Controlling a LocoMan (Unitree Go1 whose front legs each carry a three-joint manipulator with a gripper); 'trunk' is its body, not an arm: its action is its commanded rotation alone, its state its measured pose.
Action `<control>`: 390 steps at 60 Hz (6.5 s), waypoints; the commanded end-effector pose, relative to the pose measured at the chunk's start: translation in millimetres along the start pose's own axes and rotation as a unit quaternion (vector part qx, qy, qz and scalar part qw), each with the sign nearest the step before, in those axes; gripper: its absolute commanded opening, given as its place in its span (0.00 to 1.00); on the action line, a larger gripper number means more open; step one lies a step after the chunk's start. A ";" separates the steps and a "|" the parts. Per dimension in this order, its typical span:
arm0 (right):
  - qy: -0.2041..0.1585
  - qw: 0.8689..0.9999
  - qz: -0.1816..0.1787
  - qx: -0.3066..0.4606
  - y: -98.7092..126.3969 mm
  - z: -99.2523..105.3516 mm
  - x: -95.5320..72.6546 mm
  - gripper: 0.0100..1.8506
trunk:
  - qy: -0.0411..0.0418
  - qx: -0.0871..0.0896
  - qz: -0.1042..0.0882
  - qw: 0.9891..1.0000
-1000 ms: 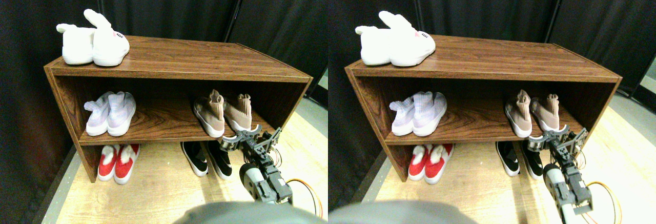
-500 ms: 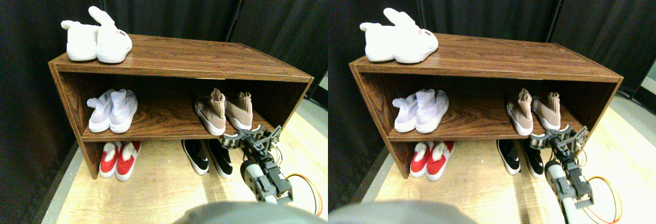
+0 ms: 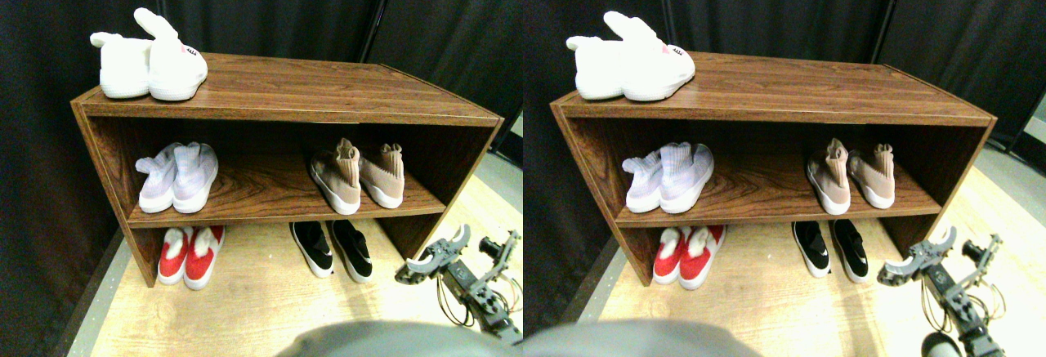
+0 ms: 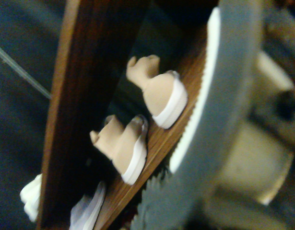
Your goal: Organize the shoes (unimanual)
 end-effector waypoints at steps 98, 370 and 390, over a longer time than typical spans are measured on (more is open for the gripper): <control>-0.155 0.987 0.004 -0.051 -7.8 85.9 107.5 0.03 | -0.002 -0.017 0.019 1.000; -0.111 0.987 -0.116 0.011 -141.6 36.6 79.3 0.03 | 0.055 -0.014 0.037 0.998; -0.105 0.987 -0.122 0.030 -143.4 16.1 92.7 0.03 | 0.055 -0.023 0.046 0.997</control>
